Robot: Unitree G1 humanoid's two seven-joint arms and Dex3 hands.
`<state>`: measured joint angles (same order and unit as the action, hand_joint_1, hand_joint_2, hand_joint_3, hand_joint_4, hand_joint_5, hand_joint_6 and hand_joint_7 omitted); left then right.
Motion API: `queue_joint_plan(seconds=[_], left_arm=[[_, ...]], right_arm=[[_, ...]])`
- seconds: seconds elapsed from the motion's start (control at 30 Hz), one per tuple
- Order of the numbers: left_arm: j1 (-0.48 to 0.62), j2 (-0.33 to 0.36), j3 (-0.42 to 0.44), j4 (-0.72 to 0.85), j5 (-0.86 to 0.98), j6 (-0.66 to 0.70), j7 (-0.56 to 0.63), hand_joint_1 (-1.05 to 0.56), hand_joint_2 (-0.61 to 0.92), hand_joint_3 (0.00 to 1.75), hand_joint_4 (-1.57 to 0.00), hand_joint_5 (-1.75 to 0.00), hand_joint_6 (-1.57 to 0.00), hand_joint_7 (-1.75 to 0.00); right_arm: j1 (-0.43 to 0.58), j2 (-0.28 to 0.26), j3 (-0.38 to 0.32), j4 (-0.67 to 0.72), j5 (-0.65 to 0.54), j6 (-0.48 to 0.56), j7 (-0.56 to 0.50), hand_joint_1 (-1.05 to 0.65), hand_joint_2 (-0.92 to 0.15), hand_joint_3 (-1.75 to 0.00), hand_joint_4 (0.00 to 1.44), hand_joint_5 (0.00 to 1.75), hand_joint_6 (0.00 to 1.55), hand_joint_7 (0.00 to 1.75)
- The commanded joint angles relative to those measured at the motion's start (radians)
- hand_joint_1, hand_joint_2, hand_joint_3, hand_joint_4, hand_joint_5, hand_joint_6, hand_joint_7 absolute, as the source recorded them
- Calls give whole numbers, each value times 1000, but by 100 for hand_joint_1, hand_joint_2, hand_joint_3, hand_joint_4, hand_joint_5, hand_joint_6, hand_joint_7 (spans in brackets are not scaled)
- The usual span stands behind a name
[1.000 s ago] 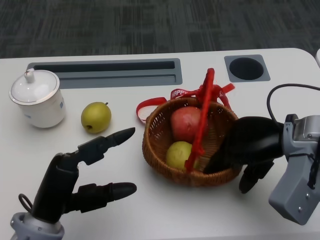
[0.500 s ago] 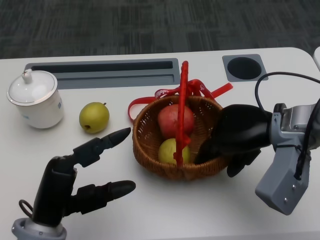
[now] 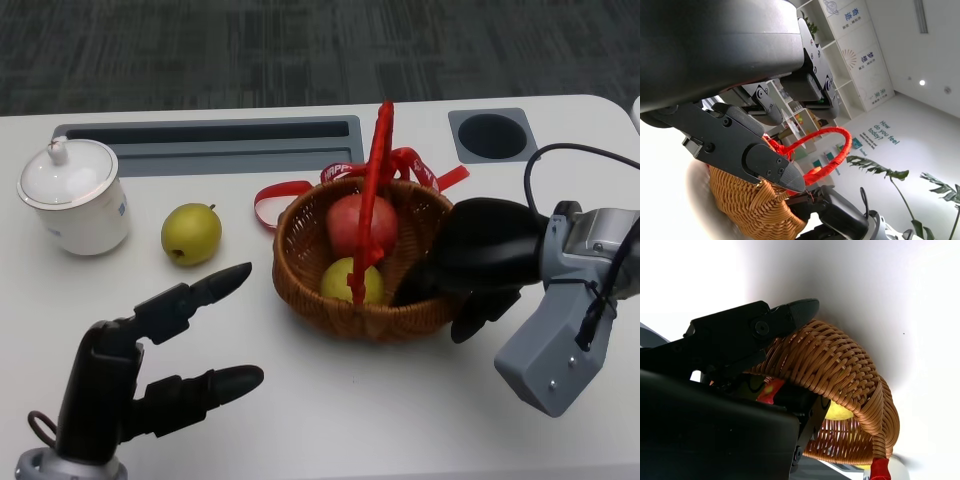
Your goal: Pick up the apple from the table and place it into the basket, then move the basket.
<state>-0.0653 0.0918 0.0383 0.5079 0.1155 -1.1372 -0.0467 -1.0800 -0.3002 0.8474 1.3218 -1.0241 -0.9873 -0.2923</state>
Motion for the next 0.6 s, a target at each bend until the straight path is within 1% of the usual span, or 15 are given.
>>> queue_joint_plan(seconds=[0.03,0.17,0.43,0.57,0.6], left_arm=[[11,9,10,-23,3,-11,15,-37,80,0,-82,-2,-76,-1],[17,8,11,-36,10,-8,16,-37,81,0,-82,-2,-76,-1],[47,6,13,-55,11,-24,23,-35,81,0,-83,-1,-77,-1],[66,5,14,-63,4,-43,25,-33,80,0,-84,-1,-78,-1],[73,4,16,-67,4,-47,26,-34,80,0,-85,-1,-78,-1]], right_arm=[[4,-4,-10,1,16,15,-20,-26,-92,-8,111,8,92,2],[7,2,-10,11,14,56,-1,-26,-92,-8,110,8,91,1],[20,35,-55,46,63,231,79,-27,-92,-6,104,4,93,1],[12,56,-92,59,99,340,130,-27,-92,-9,112,8,93,1],[9,61,-100,62,106,368,140,-27,-92,-11,112,8,93,1]])
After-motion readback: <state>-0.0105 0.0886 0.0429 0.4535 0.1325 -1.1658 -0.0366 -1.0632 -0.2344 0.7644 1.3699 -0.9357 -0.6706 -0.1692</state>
